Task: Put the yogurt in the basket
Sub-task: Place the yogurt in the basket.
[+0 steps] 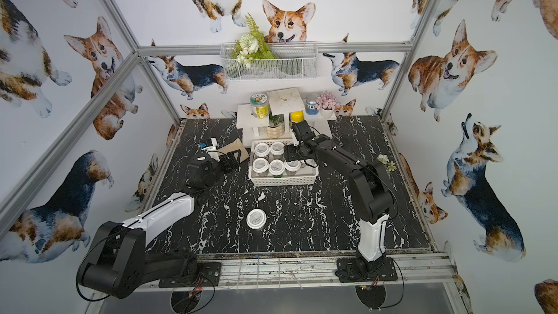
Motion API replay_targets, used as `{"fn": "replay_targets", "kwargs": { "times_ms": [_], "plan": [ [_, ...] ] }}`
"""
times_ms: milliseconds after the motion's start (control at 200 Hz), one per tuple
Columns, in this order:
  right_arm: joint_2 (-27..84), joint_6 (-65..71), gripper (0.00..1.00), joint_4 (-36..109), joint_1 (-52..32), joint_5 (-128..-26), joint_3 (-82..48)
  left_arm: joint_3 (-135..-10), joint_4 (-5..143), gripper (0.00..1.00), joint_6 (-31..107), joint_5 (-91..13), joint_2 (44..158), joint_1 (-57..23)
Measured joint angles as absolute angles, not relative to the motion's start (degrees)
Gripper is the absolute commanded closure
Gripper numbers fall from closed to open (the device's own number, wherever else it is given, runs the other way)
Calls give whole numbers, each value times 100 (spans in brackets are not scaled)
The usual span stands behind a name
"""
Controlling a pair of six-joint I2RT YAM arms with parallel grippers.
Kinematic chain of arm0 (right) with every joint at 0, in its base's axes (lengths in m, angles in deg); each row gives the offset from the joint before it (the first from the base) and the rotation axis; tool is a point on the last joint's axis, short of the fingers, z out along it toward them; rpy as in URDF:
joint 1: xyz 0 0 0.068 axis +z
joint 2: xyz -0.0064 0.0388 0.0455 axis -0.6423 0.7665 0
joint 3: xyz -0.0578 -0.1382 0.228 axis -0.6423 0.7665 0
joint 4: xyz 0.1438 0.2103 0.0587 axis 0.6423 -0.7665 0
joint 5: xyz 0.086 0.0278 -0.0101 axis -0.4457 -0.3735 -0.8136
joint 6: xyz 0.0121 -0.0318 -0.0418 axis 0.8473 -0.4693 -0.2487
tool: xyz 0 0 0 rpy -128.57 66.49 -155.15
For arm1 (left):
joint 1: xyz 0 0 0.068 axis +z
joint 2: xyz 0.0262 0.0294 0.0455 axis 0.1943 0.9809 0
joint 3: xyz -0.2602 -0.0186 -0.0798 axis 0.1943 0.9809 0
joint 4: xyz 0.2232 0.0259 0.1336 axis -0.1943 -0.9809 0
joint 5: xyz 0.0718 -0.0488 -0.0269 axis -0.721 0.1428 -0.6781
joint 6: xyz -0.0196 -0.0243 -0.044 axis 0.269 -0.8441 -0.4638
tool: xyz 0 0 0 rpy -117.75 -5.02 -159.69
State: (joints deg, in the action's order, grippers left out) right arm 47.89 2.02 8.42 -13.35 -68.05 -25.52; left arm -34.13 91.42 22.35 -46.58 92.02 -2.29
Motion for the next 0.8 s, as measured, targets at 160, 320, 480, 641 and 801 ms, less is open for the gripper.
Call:
{"fn": "replay_targets", "kwargs": {
  "times_ms": [160,320,480,641,801],
  "plan": [
    [4918,202,22,844,-1335,-6810,-2655,-3413,9142,19,2235,-4658,9202,-229],
    [4994,200,22,833,-1335,-6799,-2657,-3413,9142,19,2235,-4656,9202,-229],
    [4865,200,22,785,-1335,-6759,-2657,-3413,9142,19,2235,-4656,9202,-229],
    [4389,200,22,790,-1333,-6751,-2594,-3415,9142,19,2235,-4653,9202,-229],
    [3801,235,21,800,-1333,-6676,-2028,-3422,9142,19,2233,-4651,9211,-229]
  ]
}}
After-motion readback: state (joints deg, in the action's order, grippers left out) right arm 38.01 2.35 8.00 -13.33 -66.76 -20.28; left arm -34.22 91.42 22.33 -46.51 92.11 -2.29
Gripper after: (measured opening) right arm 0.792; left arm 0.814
